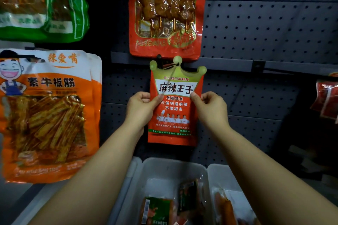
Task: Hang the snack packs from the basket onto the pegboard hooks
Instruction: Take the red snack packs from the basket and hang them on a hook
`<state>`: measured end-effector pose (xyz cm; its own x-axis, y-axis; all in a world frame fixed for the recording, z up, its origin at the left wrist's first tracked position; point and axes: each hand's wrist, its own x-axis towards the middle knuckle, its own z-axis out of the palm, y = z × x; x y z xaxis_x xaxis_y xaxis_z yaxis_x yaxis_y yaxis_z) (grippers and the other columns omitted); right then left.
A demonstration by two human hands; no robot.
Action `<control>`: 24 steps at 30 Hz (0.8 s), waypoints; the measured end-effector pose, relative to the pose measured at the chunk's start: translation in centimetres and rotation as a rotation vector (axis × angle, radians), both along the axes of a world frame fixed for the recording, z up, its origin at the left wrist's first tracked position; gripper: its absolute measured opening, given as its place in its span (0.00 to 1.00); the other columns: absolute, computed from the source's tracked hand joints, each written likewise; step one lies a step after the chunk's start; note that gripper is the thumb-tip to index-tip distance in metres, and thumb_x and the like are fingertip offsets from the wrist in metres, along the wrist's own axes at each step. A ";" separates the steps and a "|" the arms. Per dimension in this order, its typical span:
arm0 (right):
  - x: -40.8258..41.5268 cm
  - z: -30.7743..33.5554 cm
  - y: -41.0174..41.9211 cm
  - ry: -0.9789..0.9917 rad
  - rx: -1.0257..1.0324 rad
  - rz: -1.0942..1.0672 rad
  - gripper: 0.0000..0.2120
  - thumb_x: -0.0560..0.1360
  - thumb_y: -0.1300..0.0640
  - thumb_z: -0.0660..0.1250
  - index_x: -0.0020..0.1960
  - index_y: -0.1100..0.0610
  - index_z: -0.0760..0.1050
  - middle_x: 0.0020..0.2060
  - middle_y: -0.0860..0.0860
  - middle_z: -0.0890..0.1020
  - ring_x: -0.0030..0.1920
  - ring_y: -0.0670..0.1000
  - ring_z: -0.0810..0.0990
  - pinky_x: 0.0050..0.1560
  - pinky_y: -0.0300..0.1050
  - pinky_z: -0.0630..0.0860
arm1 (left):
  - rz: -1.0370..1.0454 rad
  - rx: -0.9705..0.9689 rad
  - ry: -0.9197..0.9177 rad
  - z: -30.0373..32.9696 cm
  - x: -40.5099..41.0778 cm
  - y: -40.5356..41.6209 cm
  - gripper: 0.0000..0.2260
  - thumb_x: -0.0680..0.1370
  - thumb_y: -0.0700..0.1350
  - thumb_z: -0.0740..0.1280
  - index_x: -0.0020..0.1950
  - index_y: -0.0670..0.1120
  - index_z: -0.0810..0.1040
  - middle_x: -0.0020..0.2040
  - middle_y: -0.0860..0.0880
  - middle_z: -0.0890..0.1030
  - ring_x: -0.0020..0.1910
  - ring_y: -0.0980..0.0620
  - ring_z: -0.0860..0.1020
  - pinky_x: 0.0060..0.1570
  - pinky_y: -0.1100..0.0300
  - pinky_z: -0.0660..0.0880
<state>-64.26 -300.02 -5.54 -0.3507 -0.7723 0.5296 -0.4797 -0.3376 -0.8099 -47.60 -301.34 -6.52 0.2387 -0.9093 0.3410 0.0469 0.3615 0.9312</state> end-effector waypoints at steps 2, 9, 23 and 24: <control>0.1 -0.2 -0.5 -0.029 0.031 0.000 0.19 0.75 0.43 0.65 0.33 0.53 0.67 0.37 0.52 0.83 0.41 0.54 0.82 0.45 0.52 0.79 | 0.009 0.026 -0.011 0.1 -0.1 -0.3 0.12 0.72 0.49 0.73 0.47 0.45 0.75 0.40 0.47 0.84 0.35 0.53 0.84 0.32 0.61 0.78; -0.1 -2.3 0.2 -0.120 0.001 0.211 0.15 0.76 0.48 0.65 0.37 0.56 0.70 0.32 0.48 0.80 0.30 0.43 0.79 0.31 0.37 0.73 | 0.003 -0.002 -0.025 -1.7 0.4 0.1 0.11 0.74 0.47 0.71 0.52 0.44 0.75 0.46 0.46 0.84 0.40 0.52 0.84 0.32 0.63 0.78; -1.0 -9.1 3.0 -0.136 0.225 0.214 0.09 0.72 0.55 0.72 0.39 0.56 0.74 0.35 0.54 0.78 0.37 0.52 0.76 0.46 0.54 0.78 | 0.285 0.112 -0.234 -9.2 1.5 1.1 0.15 0.72 0.41 0.73 0.53 0.45 0.71 0.49 0.46 0.76 0.47 0.49 0.76 0.48 0.57 0.72; -1.5 -9.4 3.6 -0.144 0.232 0.213 0.09 0.72 0.55 0.73 0.39 0.56 0.74 0.34 0.53 0.77 0.37 0.52 0.76 0.45 0.54 0.78 | 0.293 0.114 -0.250 -9.6 1.2 2.0 0.14 0.72 0.41 0.73 0.52 0.46 0.70 0.48 0.47 0.75 0.46 0.49 0.76 0.47 0.57 0.72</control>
